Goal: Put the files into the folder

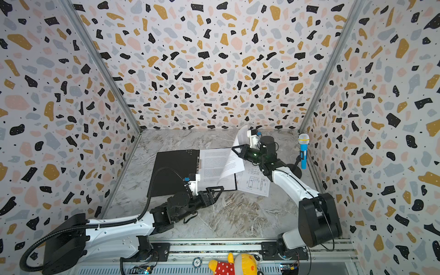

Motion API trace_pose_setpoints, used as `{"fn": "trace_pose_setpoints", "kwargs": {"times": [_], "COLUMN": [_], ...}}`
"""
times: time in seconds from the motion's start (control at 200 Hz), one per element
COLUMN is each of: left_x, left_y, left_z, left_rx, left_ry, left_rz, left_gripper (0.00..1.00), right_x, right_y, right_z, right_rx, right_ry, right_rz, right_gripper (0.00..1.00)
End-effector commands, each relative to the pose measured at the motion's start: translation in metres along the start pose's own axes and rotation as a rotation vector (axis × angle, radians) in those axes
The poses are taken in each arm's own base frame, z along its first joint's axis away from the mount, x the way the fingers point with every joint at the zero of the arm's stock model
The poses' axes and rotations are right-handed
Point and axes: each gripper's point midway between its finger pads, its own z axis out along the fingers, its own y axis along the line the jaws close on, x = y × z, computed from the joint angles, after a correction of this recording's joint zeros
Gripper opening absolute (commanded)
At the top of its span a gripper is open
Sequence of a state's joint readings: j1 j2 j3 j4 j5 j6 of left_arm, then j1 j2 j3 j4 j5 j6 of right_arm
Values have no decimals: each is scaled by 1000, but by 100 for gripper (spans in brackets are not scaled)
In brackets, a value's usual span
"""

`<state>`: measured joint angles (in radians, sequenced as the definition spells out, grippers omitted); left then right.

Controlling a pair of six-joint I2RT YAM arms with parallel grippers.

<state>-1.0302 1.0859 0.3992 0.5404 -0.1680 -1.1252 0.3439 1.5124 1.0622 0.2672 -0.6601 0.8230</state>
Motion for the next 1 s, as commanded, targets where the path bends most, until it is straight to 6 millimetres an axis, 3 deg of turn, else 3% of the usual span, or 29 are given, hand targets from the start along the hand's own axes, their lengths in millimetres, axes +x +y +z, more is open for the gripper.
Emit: {"fn": "trace_pose_setpoints", "kwargs": {"times": [0.0, 0.145, 0.235, 0.42, 0.616, 0.771, 0.996], "left_x": [-22, -49, -61, -74, -73, -75, -79], "left_y": [35, 65, 83, 109, 123, 124, 125], "left_z": [-14, -31, -42, -54, -55, -56, -63], "left_rx": [-105, -176, -209, -256, -283, -294, -299], "left_ry": [-71, -135, -176, -209, -200, -201, -233], "left_rz": [14, -13, -30, -52, -61, -47, -47], "left_gripper": [100, 99, 99, 100, 99, 99, 100], "right_x": [-18, -36, -37, -3, 39, 63, 75], "right_y": [21, 30, 16, -60, -120, -146, -156], "right_z": [18, 28, 27, 29, 35, 42, 46], "right_rx": [-20, -39, -11, 112, 182, 213, 203], "right_ry": [5, -1, -10, 34, 107, 153, 157], "right_rz": [-77, -115, -105, -46, 21, 62, 112], "right_gripper": [0, 0, 0, 0, 0, 0, 0]}}
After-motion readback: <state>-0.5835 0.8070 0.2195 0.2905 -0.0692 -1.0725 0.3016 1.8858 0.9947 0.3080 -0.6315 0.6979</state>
